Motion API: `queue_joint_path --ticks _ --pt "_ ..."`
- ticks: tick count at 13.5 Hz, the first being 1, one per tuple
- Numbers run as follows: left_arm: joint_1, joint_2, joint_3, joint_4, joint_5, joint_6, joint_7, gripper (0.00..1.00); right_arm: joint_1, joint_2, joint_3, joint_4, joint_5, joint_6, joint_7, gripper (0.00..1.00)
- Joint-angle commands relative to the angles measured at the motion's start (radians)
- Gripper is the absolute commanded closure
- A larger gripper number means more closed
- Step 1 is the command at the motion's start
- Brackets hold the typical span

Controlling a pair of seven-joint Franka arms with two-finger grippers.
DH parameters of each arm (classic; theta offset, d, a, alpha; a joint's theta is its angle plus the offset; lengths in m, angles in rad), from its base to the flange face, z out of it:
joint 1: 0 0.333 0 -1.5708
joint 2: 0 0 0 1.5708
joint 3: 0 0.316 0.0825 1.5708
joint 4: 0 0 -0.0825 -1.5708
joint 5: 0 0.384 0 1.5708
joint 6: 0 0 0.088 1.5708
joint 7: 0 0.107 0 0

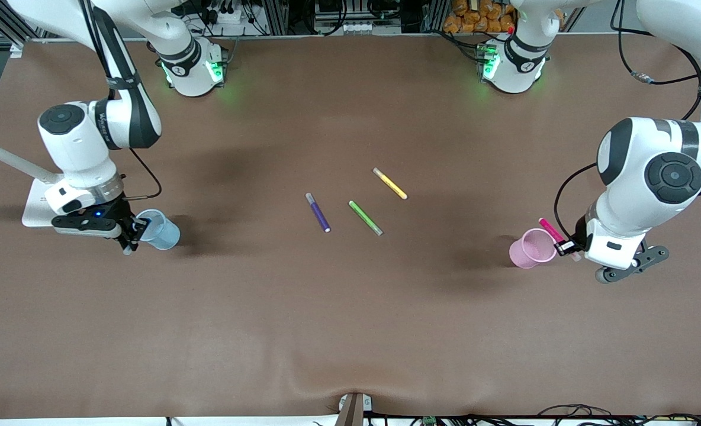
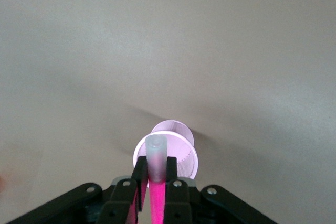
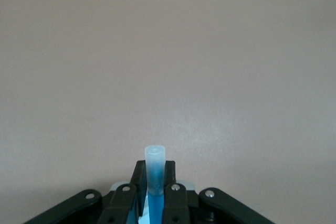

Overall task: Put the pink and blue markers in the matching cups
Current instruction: 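Lower the blue marker into the blue cup and open the right gripper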

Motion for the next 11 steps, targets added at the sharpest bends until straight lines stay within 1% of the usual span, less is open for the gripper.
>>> queue_joint_path --ticks 1,5,6,7,8,9,11 --pt "0.009 -0.019 -0.008 -0.025 0.026 0.028 -0.004 1.00 -0.020 -0.005 0.009 -0.034 -0.020 0.037 -0.006 1.00" --pt "0.011 -0.030 -0.006 -0.051 0.029 0.066 -0.003 1.00 -0.043 0.052 0.007 -0.058 -0.020 0.147 -0.007 1.00" --pt "0.011 -0.035 -0.006 -0.062 0.038 0.084 -0.001 1.00 -0.044 0.053 0.009 -0.060 -0.020 0.147 -0.007 1.00" --pt "0.011 -0.041 -0.006 -0.080 0.070 0.103 -0.001 1.00 -0.044 0.053 0.009 -0.058 -0.019 0.143 -0.003 0.89" --pt "0.021 -0.047 -0.008 -0.100 0.093 0.126 -0.003 1.00 -0.043 0.053 0.009 -0.058 -0.019 0.138 0.005 0.54" --pt "0.030 -0.052 -0.010 -0.112 0.097 0.143 -0.001 1.00 -0.043 0.055 0.011 -0.054 -0.019 0.138 0.022 0.01" --pt "0.030 -0.052 -0.010 -0.118 0.101 0.152 -0.003 1.00 -0.043 0.049 0.012 -0.038 -0.017 0.114 0.023 0.00"
